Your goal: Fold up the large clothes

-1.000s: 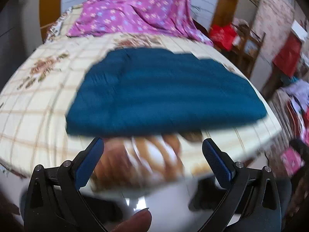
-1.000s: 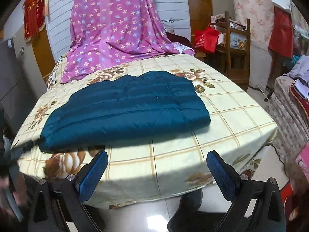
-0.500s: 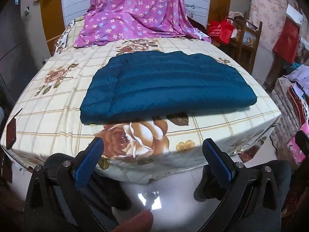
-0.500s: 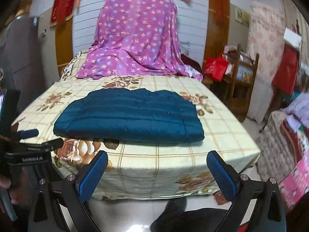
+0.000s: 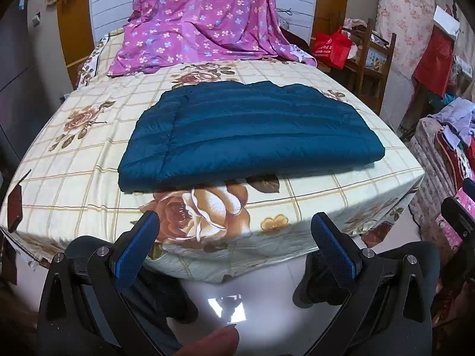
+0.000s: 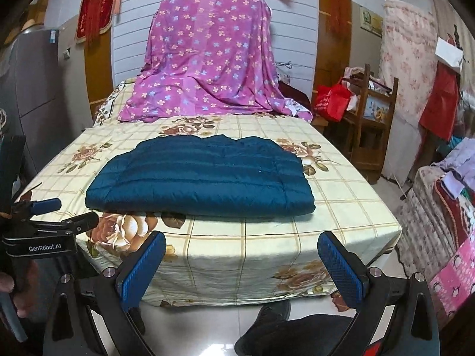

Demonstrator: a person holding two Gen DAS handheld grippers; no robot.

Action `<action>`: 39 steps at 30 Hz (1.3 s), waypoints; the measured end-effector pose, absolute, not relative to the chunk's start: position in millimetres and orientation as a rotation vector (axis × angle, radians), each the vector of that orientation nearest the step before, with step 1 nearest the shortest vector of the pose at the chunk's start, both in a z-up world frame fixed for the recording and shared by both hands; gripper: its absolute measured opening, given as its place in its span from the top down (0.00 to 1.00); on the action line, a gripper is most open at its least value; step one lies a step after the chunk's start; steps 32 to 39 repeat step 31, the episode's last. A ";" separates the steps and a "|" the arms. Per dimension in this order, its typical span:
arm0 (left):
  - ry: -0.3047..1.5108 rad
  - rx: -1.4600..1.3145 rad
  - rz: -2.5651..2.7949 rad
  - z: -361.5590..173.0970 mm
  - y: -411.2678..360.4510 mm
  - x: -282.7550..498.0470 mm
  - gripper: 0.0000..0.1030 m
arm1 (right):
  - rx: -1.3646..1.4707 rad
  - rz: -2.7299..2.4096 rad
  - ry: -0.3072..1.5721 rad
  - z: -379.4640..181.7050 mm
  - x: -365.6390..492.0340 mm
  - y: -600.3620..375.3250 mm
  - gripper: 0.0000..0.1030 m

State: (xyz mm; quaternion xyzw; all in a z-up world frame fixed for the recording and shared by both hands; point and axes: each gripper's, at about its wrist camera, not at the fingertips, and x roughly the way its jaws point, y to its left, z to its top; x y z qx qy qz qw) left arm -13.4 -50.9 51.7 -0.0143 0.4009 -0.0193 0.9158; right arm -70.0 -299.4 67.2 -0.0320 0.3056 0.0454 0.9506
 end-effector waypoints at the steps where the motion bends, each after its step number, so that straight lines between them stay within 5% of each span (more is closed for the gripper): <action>1: 0.826 -0.033 -0.042 52.1 -50.7 -13.1 0.01 | -0.063 0.091 0.624 67.2 -69.7 -299.7 0.01; 39: 0.820 -0.065 -0.068 46.9 -46.2 -15.2 0.01 | -0.065 0.098 0.639 67.3 -68.4 -294.9 0.01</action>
